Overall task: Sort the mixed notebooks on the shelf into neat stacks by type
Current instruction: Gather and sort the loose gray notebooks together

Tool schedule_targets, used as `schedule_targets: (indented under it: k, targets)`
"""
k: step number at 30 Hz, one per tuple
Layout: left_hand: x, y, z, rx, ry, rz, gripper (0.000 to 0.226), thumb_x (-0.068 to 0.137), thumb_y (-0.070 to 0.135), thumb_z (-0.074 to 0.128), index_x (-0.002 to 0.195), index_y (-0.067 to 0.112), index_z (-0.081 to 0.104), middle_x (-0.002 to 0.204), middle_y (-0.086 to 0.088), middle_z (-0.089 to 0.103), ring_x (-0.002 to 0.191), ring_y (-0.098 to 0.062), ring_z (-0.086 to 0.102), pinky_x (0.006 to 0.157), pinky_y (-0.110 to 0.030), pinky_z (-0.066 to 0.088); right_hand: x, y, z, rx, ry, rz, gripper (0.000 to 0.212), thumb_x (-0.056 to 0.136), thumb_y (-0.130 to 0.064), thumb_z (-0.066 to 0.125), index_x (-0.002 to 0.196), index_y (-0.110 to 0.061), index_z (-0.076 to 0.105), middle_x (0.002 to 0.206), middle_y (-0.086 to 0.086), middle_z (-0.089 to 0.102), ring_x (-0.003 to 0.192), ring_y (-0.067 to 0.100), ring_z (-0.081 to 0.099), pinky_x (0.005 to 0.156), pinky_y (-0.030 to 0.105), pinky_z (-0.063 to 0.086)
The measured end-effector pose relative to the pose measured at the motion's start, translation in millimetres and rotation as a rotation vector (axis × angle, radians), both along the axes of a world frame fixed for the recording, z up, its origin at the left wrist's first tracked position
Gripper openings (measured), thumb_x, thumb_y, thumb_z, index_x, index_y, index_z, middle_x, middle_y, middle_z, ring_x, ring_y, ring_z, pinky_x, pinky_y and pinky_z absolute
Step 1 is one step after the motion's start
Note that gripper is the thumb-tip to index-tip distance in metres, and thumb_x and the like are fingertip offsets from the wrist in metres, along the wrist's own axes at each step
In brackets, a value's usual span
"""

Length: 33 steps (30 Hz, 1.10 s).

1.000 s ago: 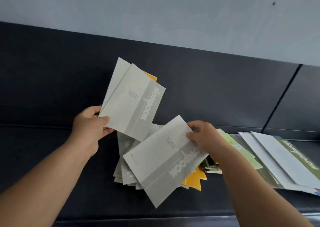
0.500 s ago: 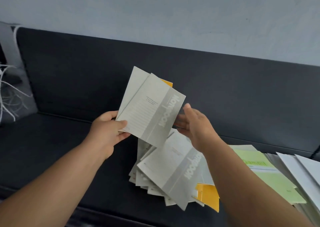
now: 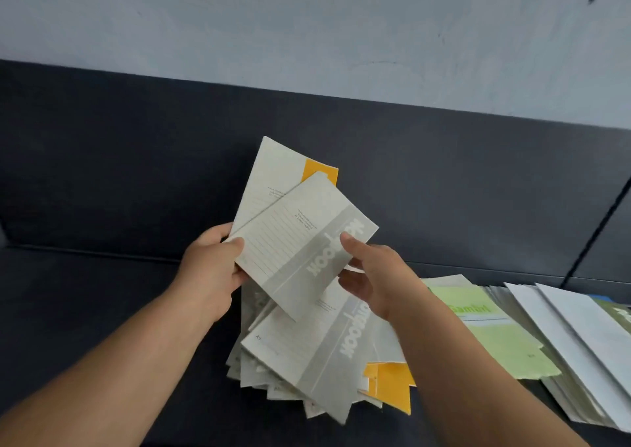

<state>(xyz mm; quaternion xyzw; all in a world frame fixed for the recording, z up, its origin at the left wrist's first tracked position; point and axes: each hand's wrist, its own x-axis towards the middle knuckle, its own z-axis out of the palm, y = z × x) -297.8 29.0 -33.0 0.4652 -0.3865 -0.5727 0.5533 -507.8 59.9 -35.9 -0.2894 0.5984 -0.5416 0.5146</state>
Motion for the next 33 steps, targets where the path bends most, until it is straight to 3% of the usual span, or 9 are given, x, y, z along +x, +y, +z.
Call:
schedule_targets:
  k: [4, 9, 13, 16, 19, 21, 24, 28, 33]
  targets:
    - [-5.0, -1.7, 2.6, 0.013, 0.021, -0.062, 0.03, 0.097, 0.0, 0.047, 0.119, 0.015, 0.062, 0.107, -0.007, 0.071, 0.097, -0.022, 0.068, 0.069, -0.034, 0.054, -0.1, 4.3, -4.5, -0.048, -0.077, -0.111, 0.029, 0.088, -0.002, 0.067, 0.115, -0.009, 0.059, 0.108, 0.011, 0.07, 0.093, 0.025, 0.07, 0.066, 0.032, 0.057]
    - [-9.2, 6.5, 3.9, 0.03, -0.066, -0.131, 0.027, 0.096, -0.003, 0.046, 0.111, 0.013, 0.062, 0.104, -0.008, 0.07, 0.096, -0.023, 0.067, 0.067, -0.033, 0.054, -6.3, 13.8, -9.0, 0.035, 0.076, -0.08, 0.028, 0.088, -0.006, 0.068, 0.115, -0.01, 0.061, 0.105, 0.01, 0.07, 0.078, 0.02, 0.066, 0.052, 0.024, 0.049]
    - [-4.9, 10.7, 4.9, 0.088, -0.369, -0.303, 0.02, 0.093, -0.003, 0.047, 0.102, 0.006, 0.062, 0.1, -0.013, 0.068, 0.089, -0.025, 0.065, 0.065, -0.033, 0.054, -16.7, 22.9, -18.3, 0.086, 0.352, -0.094, 0.025, 0.086, -0.014, 0.071, 0.109, -0.007, 0.064, 0.094, 0.013, 0.072, 0.067, 0.019, 0.064, 0.052, 0.025, 0.047]
    - [-0.3, 13.4, -2.5, 0.08, -0.759, -0.457, 0.012, 0.089, 0.01, 0.058, 0.099, 0.005, 0.063, 0.107, -0.013, 0.066, 0.092, -0.023, 0.057, 0.076, -0.032, 0.044, -18.6, 31.0, -31.0, 0.132, 0.635, -0.068, 0.037, 0.083, -0.024, 0.072, 0.116, -0.01, 0.062, 0.096, 0.009, 0.07, 0.076, 0.019, 0.064, 0.06, 0.028, 0.05]
    - [-0.2, 18.3, -6.3, 0.065, -0.917, -0.493, 0.036, 0.091, 0.027, 0.062, 0.123, 0.013, 0.055, 0.133, -0.007, 0.053, 0.113, -0.021, 0.051, 0.088, -0.032, 0.04, -2.4, 40.3, -45.2, 0.253, 0.732, 0.059, 0.075, 0.073, -0.046, 0.073, 0.136, -0.019, 0.044, 0.124, 0.003, 0.058, 0.109, 0.026, 0.06, 0.089, 0.041, 0.053]
    - [-1.5, 20.0, -9.0, 0.104, -0.913, -0.52, 0.068, 0.091, 0.036, 0.062, 0.148, 0.016, 0.03, 0.153, -0.004, 0.033, 0.135, -0.023, 0.037, 0.101, -0.034, 0.033, 7.3, 43.1, -52.3, 0.267, 0.739, 0.12, 0.1, 0.065, -0.06, 0.07, 0.148, -0.023, 0.028, 0.147, 0.003, 0.04, 0.125, 0.029, 0.05, 0.099, 0.047, 0.048]
    - [-5.5, 22.4, -13.7, 0.14, -0.834, -0.535, 0.086, 0.089, 0.036, 0.066, 0.153, 0.019, 0.012, 0.157, -0.003, 0.024, 0.14, -0.024, 0.03, 0.099, -0.032, 0.031, 15.0, 45.6, -51.7, 0.244, 0.803, 0.106, 0.095, 0.082, -0.053, 0.068, 0.155, -0.023, 0.013, 0.16, 0.0, 0.017, 0.137, 0.028, 0.038, 0.104, 0.042, 0.044]
    - [-4.4, 23.9, -21.1, 0.125, -0.74, -0.444, 0.1, 0.087, 0.02, 0.07, 0.154, 0.022, -0.003, 0.159, -0.004, 0.018, 0.142, -0.024, 0.026, 0.105, -0.035, 0.031, 24.0, 43.6, -48.2, 0.172, 0.87, 0.127, 0.09, 0.087, -0.045, 0.067, 0.155, -0.022, 0.012, 0.157, -0.002, 0.022, 0.139, 0.023, 0.034, 0.103, 0.036, 0.039]
    - [9.6, 15.3, -29.2, 0.031, -0.571, -0.265, 0.106, 0.08, 0.0, 0.071, 0.154, 0.028, 0.001, 0.156, -0.001, 0.026, 0.138, -0.022, 0.035, 0.103, -0.036, 0.035, 32.2, 38.9, -50.0, 0.114, 0.862, 0.093, 0.093, 0.085, -0.041, 0.072, 0.155, -0.026, 0.012, 0.158, -0.005, 0.024, 0.141, 0.02, 0.032, 0.108, 0.039, 0.037]
